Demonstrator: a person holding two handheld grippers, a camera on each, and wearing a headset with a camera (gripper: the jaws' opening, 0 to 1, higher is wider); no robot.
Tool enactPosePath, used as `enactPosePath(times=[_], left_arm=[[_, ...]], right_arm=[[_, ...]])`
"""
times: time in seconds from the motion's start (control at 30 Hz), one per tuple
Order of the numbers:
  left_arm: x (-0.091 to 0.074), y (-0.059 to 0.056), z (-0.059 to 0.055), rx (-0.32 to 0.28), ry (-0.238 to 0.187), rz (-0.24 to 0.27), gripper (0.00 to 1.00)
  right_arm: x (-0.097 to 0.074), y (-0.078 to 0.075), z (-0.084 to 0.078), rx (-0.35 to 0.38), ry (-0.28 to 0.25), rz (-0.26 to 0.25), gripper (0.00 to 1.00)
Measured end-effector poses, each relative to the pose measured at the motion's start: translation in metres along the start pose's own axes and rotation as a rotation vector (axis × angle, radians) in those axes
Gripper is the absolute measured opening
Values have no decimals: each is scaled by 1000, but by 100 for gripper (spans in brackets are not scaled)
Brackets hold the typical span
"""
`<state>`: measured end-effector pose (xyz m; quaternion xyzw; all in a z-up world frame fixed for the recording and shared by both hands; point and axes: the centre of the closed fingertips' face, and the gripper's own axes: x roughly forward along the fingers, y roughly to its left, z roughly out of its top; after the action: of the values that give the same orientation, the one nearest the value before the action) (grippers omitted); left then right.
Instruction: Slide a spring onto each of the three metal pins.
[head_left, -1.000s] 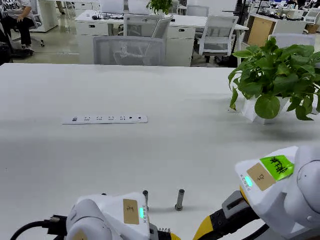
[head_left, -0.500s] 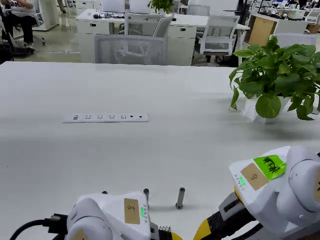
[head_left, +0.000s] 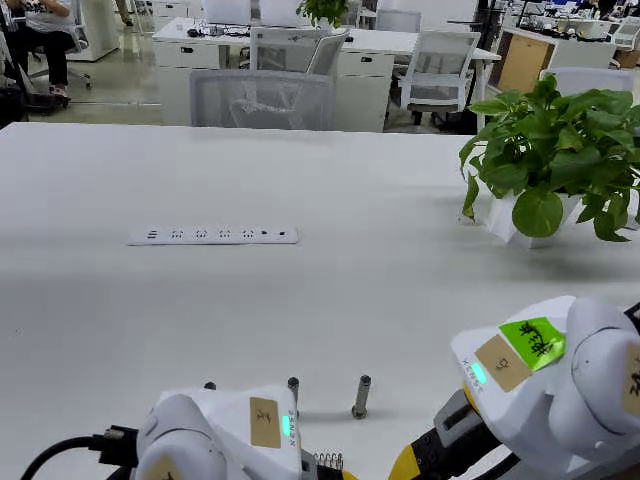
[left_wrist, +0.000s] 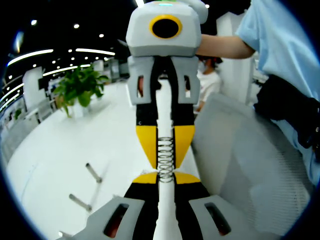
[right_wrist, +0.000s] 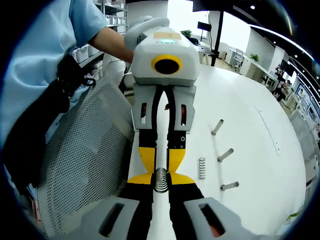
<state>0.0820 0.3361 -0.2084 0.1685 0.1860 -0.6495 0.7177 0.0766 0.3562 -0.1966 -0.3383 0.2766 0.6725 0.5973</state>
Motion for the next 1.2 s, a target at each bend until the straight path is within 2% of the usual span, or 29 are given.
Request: enactPosePath(times=[0.33, 0.67, 1.2], left_arm=[[1, -1, -1, -5, -1, -7, 10], [-1, -1, -1, -1, -1, -4, 10], [-1, 1, -3, -21, -13, 11, 11]], right_arm=[[1, 2, 0, -77, 8, 5, 12], [2, 1, 2, -106, 5, 1, 12], [3, -1, 2, -80, 15, 11, 12]])
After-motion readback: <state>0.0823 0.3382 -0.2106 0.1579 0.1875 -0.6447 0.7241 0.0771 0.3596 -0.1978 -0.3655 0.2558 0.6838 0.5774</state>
